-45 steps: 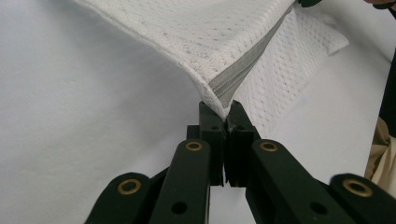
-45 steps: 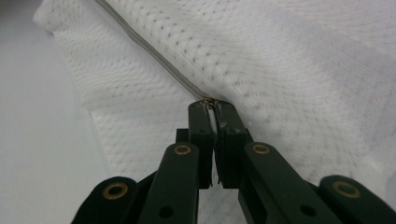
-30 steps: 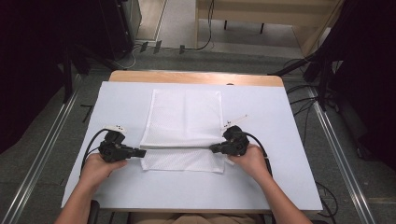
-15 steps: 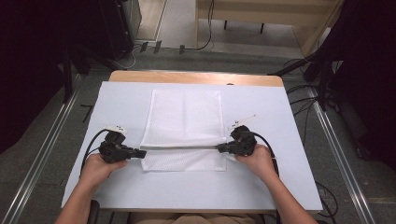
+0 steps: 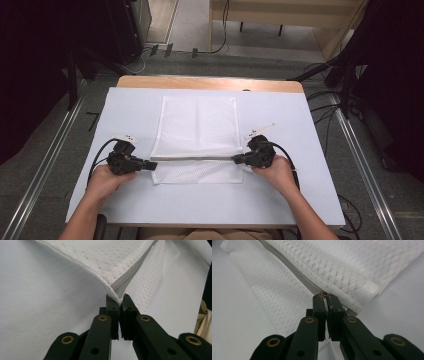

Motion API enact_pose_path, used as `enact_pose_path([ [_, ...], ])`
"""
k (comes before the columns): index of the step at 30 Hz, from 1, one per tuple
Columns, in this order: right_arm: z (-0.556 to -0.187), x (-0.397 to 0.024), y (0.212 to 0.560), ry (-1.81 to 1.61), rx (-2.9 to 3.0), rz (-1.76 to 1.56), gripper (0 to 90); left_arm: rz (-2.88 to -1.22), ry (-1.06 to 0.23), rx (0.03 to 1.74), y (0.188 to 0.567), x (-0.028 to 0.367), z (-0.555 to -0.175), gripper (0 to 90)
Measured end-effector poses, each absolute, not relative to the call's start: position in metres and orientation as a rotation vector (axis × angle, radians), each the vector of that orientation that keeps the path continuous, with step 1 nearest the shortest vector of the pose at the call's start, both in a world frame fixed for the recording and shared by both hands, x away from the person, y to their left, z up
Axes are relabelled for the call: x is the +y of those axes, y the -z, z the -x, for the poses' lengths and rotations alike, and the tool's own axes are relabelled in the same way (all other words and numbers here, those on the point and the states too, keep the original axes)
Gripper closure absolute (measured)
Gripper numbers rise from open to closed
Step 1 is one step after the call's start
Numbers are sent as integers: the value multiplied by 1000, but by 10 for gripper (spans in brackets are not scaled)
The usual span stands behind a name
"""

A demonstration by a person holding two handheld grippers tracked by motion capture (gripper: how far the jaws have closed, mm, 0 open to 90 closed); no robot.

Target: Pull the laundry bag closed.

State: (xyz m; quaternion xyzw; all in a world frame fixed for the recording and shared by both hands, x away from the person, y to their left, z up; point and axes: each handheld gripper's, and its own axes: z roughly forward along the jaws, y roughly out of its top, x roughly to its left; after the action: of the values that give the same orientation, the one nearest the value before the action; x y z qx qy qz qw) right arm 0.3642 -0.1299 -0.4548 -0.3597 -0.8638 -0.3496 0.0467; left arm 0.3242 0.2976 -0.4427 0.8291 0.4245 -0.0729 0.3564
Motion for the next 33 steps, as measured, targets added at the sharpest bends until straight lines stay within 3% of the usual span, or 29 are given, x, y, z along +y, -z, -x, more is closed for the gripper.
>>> enact_pose_path([
  [9,-362,-130,452,1123,-2642,1079,830,-2119,148,1077,438,298,-321,730],
  [13,-360,-131,448,1176,-2639,1085,731,-2094,105,1084,435,300,-320,615],
  [20,-360,-143,444,1288,-2658,1150,472,-2071,-38,1103,430,305,-319,426],
  [25,-361,-157,445,1345,-2678,1232,365,-2025,-124,1142,425,313,-320,363],
  [33,-361,-177,445,1394,-2721,1322,293,-1991,-171,1202,423,326,-322,344],
])
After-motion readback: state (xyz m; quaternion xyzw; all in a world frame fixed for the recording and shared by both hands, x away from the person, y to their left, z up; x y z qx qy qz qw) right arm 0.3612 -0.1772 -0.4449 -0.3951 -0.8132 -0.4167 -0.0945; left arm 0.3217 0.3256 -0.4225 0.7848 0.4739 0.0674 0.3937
